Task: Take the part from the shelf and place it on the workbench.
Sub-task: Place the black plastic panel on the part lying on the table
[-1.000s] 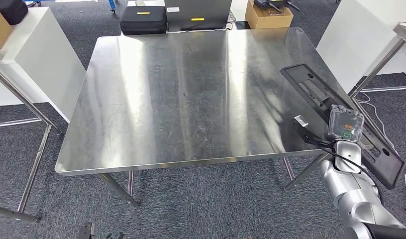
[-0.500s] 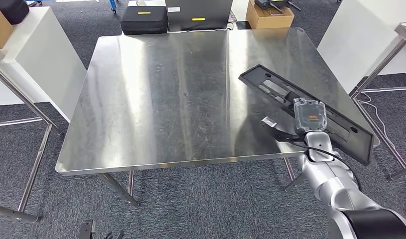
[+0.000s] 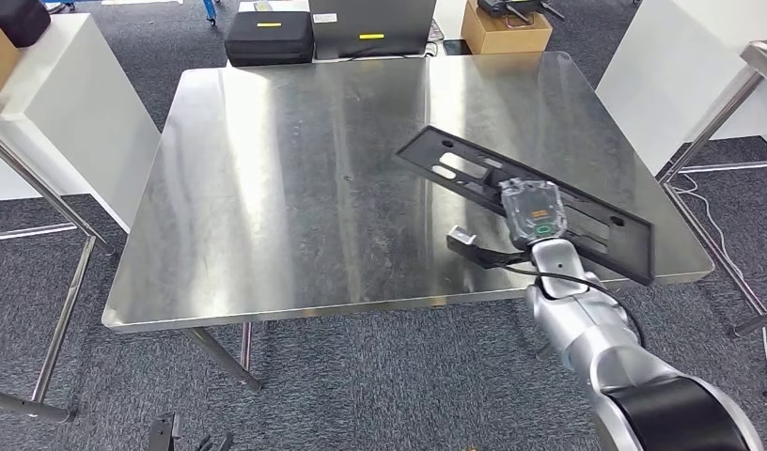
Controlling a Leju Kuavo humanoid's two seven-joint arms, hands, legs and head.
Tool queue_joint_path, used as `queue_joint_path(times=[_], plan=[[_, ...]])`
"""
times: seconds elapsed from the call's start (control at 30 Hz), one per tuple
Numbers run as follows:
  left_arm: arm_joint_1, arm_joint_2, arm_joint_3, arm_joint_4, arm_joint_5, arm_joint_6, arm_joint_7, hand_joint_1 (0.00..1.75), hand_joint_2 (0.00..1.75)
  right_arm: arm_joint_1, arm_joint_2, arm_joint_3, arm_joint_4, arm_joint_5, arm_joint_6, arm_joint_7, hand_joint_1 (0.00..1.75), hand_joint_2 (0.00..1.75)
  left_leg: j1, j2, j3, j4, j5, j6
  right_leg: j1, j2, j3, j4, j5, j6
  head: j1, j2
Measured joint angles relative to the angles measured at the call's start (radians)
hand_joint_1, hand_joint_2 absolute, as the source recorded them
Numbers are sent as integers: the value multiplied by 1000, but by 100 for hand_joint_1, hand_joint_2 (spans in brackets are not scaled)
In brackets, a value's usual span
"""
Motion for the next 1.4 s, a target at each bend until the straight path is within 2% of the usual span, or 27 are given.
queue_joint_path(times=[0.17, 0.3, 0.7, 0.83, 1.4], plan=[[-4, -9, 0, 0, 0, 5, -2, 0, 175, -15, 87, 101, 0, 0, 0, -18, 175, 175, 3, -2, 0, 0, 0, 0, 1, -1, -1, 0, 0, 0, 0, 0], [-4, -14, 0, 0, 1, 6, -3, 0, 175, -26, 126, 141, 0, 0, 0, -24, 175, 175, 3, -3, -1, 0, 0, 0, 2, -1, -1, 0, 0, 0, 0, 0], [-4, -15, 0, 1, -8, 1, -3, 0, 175, -29, 140, 163, 0, -1, 1, -18, 175, 175, 2, -3, -1, 0, 0, 0, 2, -1, 0, 0, 0, 0, 0, 0], [-4, -15, 0, 1, -12, 1, -3, 0, 175, -29, 139, 163, 0, -1, 1, -14, 0, 0, 2, -3, -1, 0, 0, 0, 2, -1, -1, 0, 0, 0, 0, 0], [-2, -15, 0, 1, -15, 19, 15, 0, 175, -21, 138, 163, -6, -1, 5, -12, 0, 0, 3, -3, -1, 0, 0, 0, 2, -1, -1, 0, 0, 0, 0, 0]])
